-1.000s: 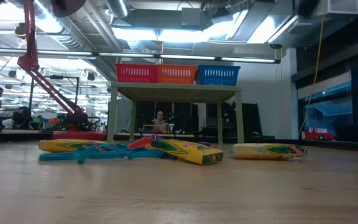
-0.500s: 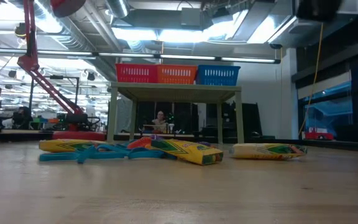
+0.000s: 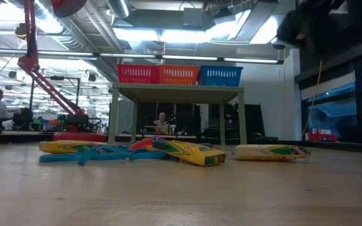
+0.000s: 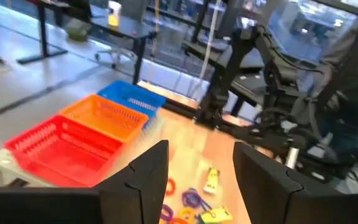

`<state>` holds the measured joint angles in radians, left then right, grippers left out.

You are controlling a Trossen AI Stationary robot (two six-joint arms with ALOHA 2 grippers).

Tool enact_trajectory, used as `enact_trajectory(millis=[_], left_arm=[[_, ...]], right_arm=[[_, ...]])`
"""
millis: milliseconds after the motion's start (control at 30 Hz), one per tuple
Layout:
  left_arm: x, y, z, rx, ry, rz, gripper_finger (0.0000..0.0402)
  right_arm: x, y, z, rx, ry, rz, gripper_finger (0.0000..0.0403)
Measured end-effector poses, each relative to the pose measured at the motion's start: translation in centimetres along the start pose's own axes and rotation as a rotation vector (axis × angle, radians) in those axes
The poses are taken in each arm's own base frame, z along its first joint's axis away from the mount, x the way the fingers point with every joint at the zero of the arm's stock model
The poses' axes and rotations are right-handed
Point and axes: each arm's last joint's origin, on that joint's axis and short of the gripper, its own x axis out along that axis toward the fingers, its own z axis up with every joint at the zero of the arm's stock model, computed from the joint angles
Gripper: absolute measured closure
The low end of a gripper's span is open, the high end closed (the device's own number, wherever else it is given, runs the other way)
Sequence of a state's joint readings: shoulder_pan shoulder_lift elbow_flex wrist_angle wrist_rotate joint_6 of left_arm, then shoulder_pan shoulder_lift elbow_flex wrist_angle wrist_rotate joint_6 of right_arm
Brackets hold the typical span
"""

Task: Pick & Place Office Desk Supplies
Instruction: Put the yellow crayon box into the blue bin on the shelf

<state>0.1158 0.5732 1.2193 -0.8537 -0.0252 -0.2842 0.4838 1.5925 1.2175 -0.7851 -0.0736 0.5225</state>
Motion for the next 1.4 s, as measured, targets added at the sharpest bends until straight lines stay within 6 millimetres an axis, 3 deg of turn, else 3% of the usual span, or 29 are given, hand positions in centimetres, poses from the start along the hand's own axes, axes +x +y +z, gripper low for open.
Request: enact_trajectory(millis=[200, 400, 600, 1400], left_arm=[[2.2, 0.2, -1.7, 0.044, 0.059, -0.037, 0.0222], [2.2, -0.1, -1.3, 0.112, 0.003, -0.062, 0.0228], [1.6, -0.1, -1.1, 0.146, -0.042, -0.073, 0.0235], [1.2, -0.3, -0.6, 0.181, -0.104, -0.103, 0.0236]], right_arm=[[1.9, -2.5, 1.3, 0.09, 0.002, -0.125, 0.011], [3.3, -3.6, 1.8, 0.07, 0.015, -0.2, 0.0072], [5.2, -4.4, 2.0, -0.057, 0.05, -0.289, 0.0068], [10.2, -7.9, 2.5, 0.008, 0.153, -0.388, 0.0069]])
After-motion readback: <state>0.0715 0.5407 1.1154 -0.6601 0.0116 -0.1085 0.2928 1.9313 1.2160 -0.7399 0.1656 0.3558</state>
